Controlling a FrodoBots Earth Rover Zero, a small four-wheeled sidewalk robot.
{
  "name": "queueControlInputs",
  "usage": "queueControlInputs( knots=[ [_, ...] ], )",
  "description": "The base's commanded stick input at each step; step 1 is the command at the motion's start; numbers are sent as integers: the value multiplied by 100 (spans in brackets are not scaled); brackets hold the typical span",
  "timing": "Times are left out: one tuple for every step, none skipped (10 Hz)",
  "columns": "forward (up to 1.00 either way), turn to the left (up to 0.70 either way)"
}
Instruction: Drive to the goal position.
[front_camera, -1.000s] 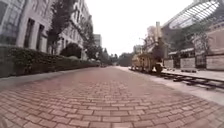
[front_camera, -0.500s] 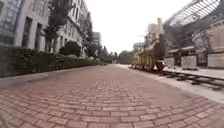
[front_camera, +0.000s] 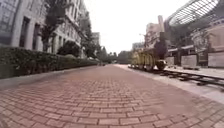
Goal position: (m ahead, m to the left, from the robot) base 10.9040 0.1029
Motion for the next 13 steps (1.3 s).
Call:
queueControlInputs(
  knots=[
    [70,3],
    [70,1],
    [70,0],
    [70,0],
    [70,0],
    [70,0],
    [70,0],
    [70,0],
    [70,0],
    [70,0],
    [70,0],
    [70,0],
    [70,0]
  ],
)
